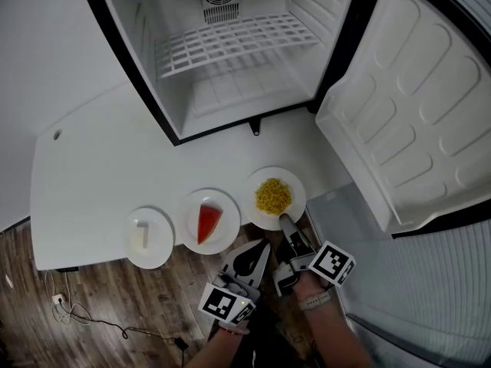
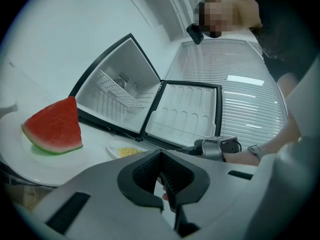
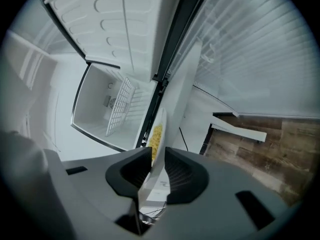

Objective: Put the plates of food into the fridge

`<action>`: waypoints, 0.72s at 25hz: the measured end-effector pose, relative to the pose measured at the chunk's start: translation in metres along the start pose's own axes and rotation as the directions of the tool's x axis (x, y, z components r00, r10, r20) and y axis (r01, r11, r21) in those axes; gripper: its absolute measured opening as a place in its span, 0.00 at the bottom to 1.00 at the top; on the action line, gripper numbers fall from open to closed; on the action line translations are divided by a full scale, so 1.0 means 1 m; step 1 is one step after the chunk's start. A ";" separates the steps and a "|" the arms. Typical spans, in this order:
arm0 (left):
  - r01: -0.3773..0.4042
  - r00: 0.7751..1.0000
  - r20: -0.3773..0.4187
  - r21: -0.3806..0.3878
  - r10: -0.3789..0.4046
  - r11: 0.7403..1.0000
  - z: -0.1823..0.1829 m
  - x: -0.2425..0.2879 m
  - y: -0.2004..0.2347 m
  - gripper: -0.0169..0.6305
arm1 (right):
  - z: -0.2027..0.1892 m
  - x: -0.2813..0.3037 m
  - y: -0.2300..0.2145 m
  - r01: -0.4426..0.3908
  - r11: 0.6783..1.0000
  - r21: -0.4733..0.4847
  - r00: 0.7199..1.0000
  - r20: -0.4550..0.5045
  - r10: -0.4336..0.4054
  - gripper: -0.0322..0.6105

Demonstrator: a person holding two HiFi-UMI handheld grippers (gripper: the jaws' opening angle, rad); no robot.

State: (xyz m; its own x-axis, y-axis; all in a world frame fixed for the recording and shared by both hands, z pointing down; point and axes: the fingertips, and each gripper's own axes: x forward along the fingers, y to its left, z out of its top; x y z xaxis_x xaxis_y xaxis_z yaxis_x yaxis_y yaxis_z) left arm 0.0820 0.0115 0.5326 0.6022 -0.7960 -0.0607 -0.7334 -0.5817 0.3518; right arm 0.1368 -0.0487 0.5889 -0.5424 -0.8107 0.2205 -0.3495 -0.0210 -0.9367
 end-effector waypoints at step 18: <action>0.051 0.998 0.033 0.020 -0.052 0.998 0.036 0.019 -0.007 0.04 | 0.013 -0.013 0.011 -0.003 0.988 0.157 0.999 0.045 -0.004 0.07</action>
State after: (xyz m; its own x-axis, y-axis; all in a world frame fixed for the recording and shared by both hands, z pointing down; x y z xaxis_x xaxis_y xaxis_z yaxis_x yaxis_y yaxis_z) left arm 0.0867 -0.0054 0.4960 0.6286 -0.7700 -0.1099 -0.7077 -0.6248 0.3298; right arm 0.1496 -0.0460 0.5726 -0.5062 -0.8361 0.2116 -0.2235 -0.1098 -0.9685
